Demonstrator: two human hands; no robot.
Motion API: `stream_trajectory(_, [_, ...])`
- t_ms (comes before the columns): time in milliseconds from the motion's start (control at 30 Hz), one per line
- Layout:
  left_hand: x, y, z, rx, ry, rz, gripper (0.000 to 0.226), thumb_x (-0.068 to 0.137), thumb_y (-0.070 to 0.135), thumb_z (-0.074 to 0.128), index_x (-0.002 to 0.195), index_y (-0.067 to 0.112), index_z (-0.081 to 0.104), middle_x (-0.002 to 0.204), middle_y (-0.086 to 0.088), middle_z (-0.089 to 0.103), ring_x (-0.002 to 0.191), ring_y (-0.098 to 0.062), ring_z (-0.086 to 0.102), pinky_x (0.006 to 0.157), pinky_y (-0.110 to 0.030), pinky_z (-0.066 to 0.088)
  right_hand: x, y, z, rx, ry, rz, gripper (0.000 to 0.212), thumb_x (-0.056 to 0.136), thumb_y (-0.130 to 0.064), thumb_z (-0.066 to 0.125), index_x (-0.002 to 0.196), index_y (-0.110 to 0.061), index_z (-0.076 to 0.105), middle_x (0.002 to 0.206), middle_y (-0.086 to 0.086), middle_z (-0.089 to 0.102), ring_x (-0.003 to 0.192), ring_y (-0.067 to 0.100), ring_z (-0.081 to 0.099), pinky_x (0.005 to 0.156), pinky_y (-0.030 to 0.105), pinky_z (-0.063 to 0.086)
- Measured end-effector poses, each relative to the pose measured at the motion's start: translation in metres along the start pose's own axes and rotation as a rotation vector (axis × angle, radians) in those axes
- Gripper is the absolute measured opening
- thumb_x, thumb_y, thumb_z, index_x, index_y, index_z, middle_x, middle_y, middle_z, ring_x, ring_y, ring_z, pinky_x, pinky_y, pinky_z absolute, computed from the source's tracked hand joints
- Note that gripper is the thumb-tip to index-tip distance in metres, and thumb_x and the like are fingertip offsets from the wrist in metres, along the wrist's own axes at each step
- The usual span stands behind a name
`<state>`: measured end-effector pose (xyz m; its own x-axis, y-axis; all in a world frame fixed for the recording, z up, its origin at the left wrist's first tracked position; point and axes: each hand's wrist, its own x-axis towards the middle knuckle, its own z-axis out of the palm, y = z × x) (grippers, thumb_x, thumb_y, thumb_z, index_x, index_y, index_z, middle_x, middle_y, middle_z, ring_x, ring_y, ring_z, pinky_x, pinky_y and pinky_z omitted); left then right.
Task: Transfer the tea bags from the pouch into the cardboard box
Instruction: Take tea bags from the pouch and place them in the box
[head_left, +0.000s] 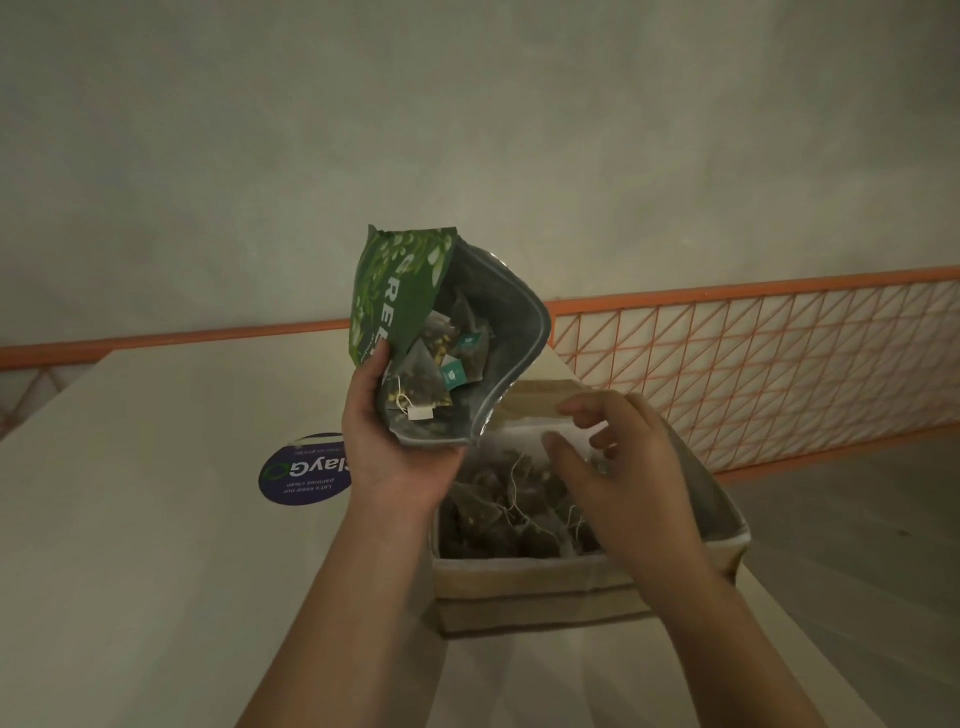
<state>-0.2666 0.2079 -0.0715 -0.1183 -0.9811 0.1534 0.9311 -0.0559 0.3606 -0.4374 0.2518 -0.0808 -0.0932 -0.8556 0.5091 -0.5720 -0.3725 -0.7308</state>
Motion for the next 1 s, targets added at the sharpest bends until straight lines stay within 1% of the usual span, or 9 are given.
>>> stream_trajectory(167, [-0.001,-0.002,0.001,0.073,0.016,0.008,0.061,0.094,0.044,0.052,0.146,0.012,0.052,0.147,-0.011,0.054,0.131,-0.03,0.054,0.095,-0.039,0.055,0.012,-0.036,0.017,-0.123,0.163,-0.349,0.016,0.085,-0.031,0.065,0.097,-0.025,0.073,0.095,-0.008,0.055,0.093,0.017,0.051,0.08,0.032,0.043])
stream_trajectory(233, [-0.003,-0.002,0.001,0.105,0.024,0.007,0.056,0.094,0.045,0.049,0.137,0.01,0.06,0.135,-0.01,0.062,0.121,-0.026,0.06,0.093,-0.034,0.052,0.022,-0.049,0.026,-0.233,0.159,-0.445,0.017,0.086,-0.03,0.065,0.098,-0.024,0.074,0.095,-0.004,0.058,0.093,0.02,0.051,0.078,0.035,0.043])
stream_trajectory(300, [-0.005,-0.002,0.0,0.097,0.02,0.014,0.047,0.097,0.046,0.047,0.123,0.013,0.069,0.122,-0.007,0.07,0.111,-0.023,0.067,0.091,-0.033,0.053,0.032,-0.06,0.038,-0.376,0.138,-0.471,0.022,0.086,-0.032,0.063,0.103,-0.022,0.073,0.097,-0.001,0.059,0.094,0.023,0.051,0.079,0.037,0.041])
stream_trajectory(400, [-0.006,-0.002,-0.001,0.089,0.04,0.015,0.047,0.097,0.045,0.048,0.121,0.014,0.073,0.13,-0.008,0.068,0.126,-0.025,0.061,0.108,-0.037,0.044,0.04,-0.067,0.055,-0.609,0.107,-0.448,0.033,0.083,-0.041,0.063,0.107,-0.02,0.071,0.103,0.004,0.057,0.098,0.027,0.049,0.085,0.04,0.037])
stream_trajectory(500, [-0.006,-0.002,-0.002,0.09,0.038,0.007,0.049,0.096,0.046,0.047,0.112,0.012,0.078,0.127,-0.01,0.07,0.125,-0.026,0.062,0.109,-0.037,0.044,0.039,-0.064,0.064,-0.658,0.087,-0.463,0.028,0.079,-0.044,0.067,0.099,-0.025,0.072,0.105,0.005,0.056,0.1,0.028,0.046,0.087,0.042,0.035])
stream_trajectory(633, [-0.007,0.002,0.003,0.072,0.015,0.011,0.049,0.093,0.044,0.049,0.114,0.008,0.076,0.123,-0.012,0.07,0.112,-0.026,0.068,0.099,-0.035,0.052,0.036,-0.058,0.059,-0.524,0.103,-0.485,0.013,0.079,-0.034,0.068,0.088,-0.025,0.071,0.102,-0.001,0.058,0.098,0.024,0.047,0.089,0.038,0.033])
stream_trajectory(733, [-0.007,0.003,0.004,0.077,0.029,0.01,0.051,0.095,0.043,0.049,0.125,0.007,0.069,0.123,-0.013,0.069,0.111,-0.027,0.067,0.093,-0.035,0.057,0.037,-0.057,0.045,-0.254,0.109,-0.492,0.006,0.079,-0.024,0.07,0.084,-0.021,0.067,0.101,-0.004,0.061,0.099,0.019,0.049,0.087,0.032,0.039])
stream_trajectory(867, [-0.006,0.003,0.006,0.12,0.085,0.03,0.056,0.095,0.044,0.049,0.141,0.012,0.058,0.135,-0.014,0.062,0.112,-0.028,0.064,0.08,-0.035,0.059,0.032,-0.057,0.018,0.095,0.076,-0.374,0.015,0.084,-0.011,0.068,0.086,-0.021,0.057,0.095,-0.01,0.064,0.092,0.009,0.056,0.08,0.023,0.048])
stream_trajectory(1000, [-0.007,0.003,0.007,0.042,0.075,0.019,0.044,0.091,0.043,0.055,0.116,0.013,0.075,0.119,-0.013,0.071,0.093,-0.031,0.073,0.069,-0.036,0.061,0.021,-0.05,-0.002,0.324,0.079,-0.248,0.017,0.088,-0.009,0.067,0.088,-0.021,0.055,0.086,-0.008,0.065,0.081,0.007,0.063,0.071,0.013,0.05])
